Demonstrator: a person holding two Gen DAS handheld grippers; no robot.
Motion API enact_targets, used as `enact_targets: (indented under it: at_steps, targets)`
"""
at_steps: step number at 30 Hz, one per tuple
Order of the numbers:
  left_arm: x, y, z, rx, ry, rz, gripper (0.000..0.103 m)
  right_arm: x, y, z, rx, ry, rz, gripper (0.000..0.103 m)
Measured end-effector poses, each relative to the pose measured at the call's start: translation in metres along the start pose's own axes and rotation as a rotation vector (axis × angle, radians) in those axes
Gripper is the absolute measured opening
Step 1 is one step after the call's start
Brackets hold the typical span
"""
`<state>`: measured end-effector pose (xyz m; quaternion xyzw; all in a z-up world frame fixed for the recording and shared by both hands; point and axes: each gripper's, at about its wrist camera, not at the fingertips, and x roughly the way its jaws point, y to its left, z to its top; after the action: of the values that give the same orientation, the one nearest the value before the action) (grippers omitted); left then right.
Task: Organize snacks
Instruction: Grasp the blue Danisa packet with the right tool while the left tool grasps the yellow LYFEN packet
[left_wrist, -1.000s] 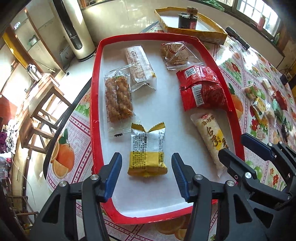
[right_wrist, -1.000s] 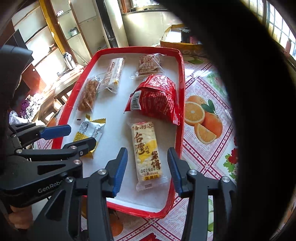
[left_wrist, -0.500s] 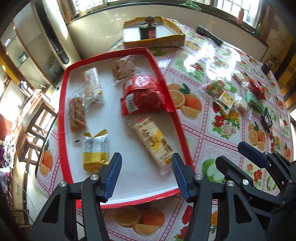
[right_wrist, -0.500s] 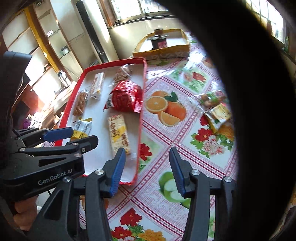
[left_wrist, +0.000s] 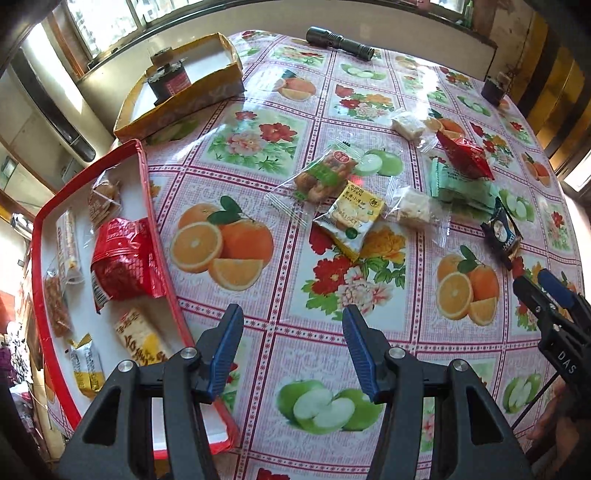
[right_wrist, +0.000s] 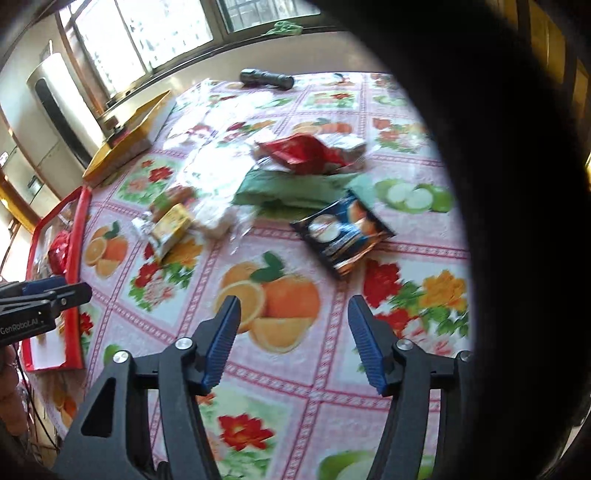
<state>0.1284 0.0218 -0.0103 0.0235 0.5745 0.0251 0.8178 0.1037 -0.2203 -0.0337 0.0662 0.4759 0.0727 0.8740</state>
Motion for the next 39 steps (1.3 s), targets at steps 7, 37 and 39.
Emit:
enact_targets:
  at_steps: [7, 37, 39]
  targets:
    - [0.019, 0.0, 0.037, -0.033, 0.028, 0.033, 0.055, 0.04, -0.015, 0.036, -0.067, 0.043, -0.018, 0.075]
    - [0.093, -0.068, 0.096, 0.228, 0.216, -0.131, 0.058, 0.061, -0.02, 0.043, -0.103, 0.117, -0.013, 0.063]
    - [0.095, -0.067, 0.097, 0.216, 0.222, -0.145, 0.055, 0.061, -0.018, 0.043, -0.118, 0.117, -0.024, 0.063]
